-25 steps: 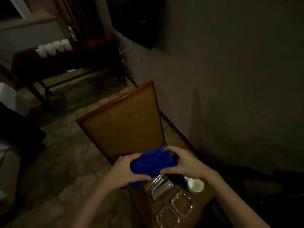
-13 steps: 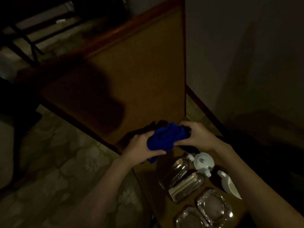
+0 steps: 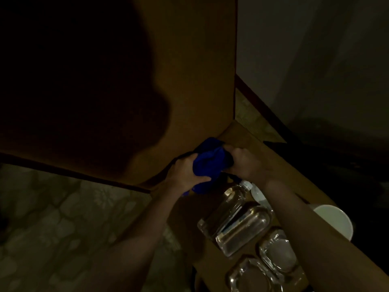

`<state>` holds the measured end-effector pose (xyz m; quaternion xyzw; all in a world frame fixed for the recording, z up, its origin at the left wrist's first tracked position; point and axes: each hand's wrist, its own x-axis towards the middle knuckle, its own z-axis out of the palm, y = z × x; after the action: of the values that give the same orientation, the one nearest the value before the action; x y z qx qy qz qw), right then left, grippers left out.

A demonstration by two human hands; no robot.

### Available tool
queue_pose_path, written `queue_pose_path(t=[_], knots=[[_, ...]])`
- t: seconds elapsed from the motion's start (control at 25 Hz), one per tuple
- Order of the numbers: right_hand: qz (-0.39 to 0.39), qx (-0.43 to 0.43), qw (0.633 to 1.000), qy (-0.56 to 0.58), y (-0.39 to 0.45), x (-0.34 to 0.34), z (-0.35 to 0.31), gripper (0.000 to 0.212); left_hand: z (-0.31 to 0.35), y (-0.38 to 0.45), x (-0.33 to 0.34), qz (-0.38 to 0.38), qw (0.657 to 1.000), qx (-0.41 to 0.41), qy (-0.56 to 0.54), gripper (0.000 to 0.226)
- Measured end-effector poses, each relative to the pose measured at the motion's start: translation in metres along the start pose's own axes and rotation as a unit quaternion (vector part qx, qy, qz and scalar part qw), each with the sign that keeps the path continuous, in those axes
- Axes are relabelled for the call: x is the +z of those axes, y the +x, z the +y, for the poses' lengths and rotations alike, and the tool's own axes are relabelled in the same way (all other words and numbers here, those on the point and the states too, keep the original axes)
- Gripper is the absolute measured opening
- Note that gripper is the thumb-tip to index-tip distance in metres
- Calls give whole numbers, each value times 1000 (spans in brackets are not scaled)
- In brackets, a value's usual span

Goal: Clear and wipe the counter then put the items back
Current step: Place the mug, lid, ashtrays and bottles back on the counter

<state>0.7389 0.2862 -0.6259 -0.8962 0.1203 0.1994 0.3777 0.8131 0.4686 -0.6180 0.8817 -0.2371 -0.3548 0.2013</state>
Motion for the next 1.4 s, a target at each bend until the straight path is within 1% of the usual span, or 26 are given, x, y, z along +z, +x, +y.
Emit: queue_pose_path(t=[0.08, 0.12, 0.24, 0.4, 0.48, 0.56, 0.64, 0.72, 0.88, 0.96, 1.04, 1.08, 1.2, 1.24, 1.32, 1.4], knots=[[6, 19, 999, 46, -10, -6, -3, 76, 2, -6, -12, -24, 1000, -14, -7, 83], [11, 39, 997, 63, -19, -12, -5, 78, 7, -10, -19, -26, 999, -24, -7, 86], [24, 107, 989, 99, -49, -30, -14, 78, 25, -23, -42, -13, 1000, -22, -1, 75], [79, 178, 974, 113, -99, -47, -31, 66, 67, -45, -65, -23, 1000, 11, 6, 59], [99, 217, 964, 119, -123, -48, -39, 62, 84, -55, -65, -43, 998, 11, 40, 53], [131, 250, 950, 136, -148, -44, -42, 58, 101, -66, -60, -60, 993, 15, 99, 51], [158, 273, 934, 166, -171, -33, -42, 54, 112, -76, -50, -61, 982, 34, 175, 51], [169, 307, 915, 197, -190, -20, -39, 51, 119, -84, -36, -60, 965, 61, 247, 49], [165, 364, 893, 206, -204, 14, -25, 40, 121, -81, -4, -83, 934, 86, 336, 39], [150, 380, 886, 218, -203, 31, -19, 34, 119, -76, 12, -112, 927, 71, 351, 30], [127, 385, 887, 222, -197, 48, -16, 30, 114, -68, 25, -128, 918, 62, 369, 29], [118, 390, 881, 242, -193, 58, -17, 29, 110, -65, 31, -134, 916, 62, 374, 29], [124, 408, 841, 334, -178, 86, -20, 38, 94, -54, 46, -155, 919, 51, 358, 28], [127, 421, 826, 351, -173, 92, -20, 44, 90, -51, 50, -163, 921, 46, 351, 30], [131, 441, 807, 370, -161, 107, -13, 58, 84, -44, 57, -168, 929, 34, 329, 39], [131, 453, 794, 384, -149, 121, -4, 66, 79, -39, 62, -168, 937, 19, 306, 45]])
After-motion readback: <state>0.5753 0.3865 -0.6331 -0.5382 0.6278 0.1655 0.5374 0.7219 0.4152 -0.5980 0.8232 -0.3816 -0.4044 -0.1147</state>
